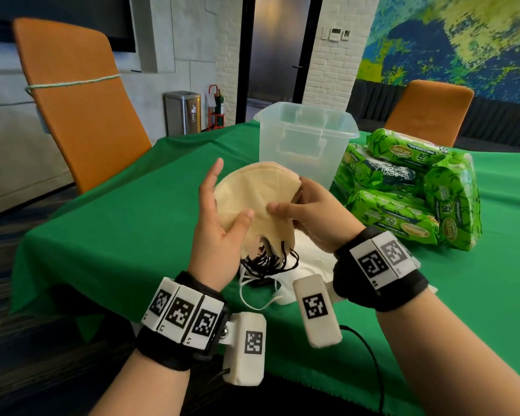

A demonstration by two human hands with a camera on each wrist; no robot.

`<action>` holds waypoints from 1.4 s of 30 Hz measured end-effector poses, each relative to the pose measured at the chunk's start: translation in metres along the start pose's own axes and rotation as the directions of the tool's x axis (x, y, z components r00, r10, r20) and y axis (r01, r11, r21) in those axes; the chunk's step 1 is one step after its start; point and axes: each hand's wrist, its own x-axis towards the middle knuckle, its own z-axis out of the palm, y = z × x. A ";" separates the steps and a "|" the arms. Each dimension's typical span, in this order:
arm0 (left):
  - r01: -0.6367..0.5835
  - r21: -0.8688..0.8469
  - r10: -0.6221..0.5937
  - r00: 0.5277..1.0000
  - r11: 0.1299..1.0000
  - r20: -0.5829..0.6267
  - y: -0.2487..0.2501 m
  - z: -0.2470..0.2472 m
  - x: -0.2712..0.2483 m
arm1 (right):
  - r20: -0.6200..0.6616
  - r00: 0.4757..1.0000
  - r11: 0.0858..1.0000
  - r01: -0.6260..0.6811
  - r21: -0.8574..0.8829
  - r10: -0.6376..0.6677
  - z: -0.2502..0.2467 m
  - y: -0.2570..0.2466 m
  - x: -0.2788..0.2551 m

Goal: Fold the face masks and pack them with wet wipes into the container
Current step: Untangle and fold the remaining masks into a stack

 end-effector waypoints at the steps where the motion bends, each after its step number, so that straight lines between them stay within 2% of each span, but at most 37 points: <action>1: 0.001 0.001 -0.001 1.000 1.000 0.010 -0.001 0.002 -0.001 | 0.006 1.000 0.999 0.010 0.033 -0.011 0.003 0.003 0.000; 6: 0.056 -0.096 -0.051 0.997 0.994 0.053 -0.001 0.001 0.000 | -0.062 0.994 0.995 0.095 -0.004 -0.096 0.004 0.005 -0.002; 9: 0.096 -0.068 -0.094 0.995 0.993 0.029 -0.002 -0.011 0.009 | -0.076 0.987 0.972 0.127 -0.200 -0.145 -0.002 0.003 -0.004; 15: 0.149 0.038 -0.153 0.968 0.988 0.197 -0.002 -0.015 0.011 | 0.089 0.981 0.928 0.190 -0.322 -0.170 -0.004 -0.004 -0.008; 19: 0.127 0.064 -0.135 0.980 0.990 0.148 -0.003 -0.013 0.007 | 0.108 0.969 0.850 0.245 -0.467 -0.221 -0.001 -0.003 -0.009; 23: 0.082 -0.014 -0.081 0.995 0.997 0.064 -0.003 -0.014 0.005 | 0.145 0.981 0.778 0.190 -0.599 -0.128 -0.006 0.000 -0.012; 29: 0.035 -0.045 -0.030 0.995 0.998 0.097 -0.002 -0.012 0.005 | 0.162 0.984 0.860 0.145 -0.489 -0.073 -0.012 0.001 -0.014; 38: 0.030 0.043 -0.039 0.976 0.999 0.215 0.007 -0.016 0.007 | 0.187 0.981 0.874 0.135 -0.466 -0.052 -0.009 -0.002 -0.015; 42: 0.014 0.018 -0.017 0.981 1.000 0.193 0.009 -0.020 0.007 | 0.174 0.983 0.843 0.141 -0.520 -0.057 -0.008 -0.003 -0.020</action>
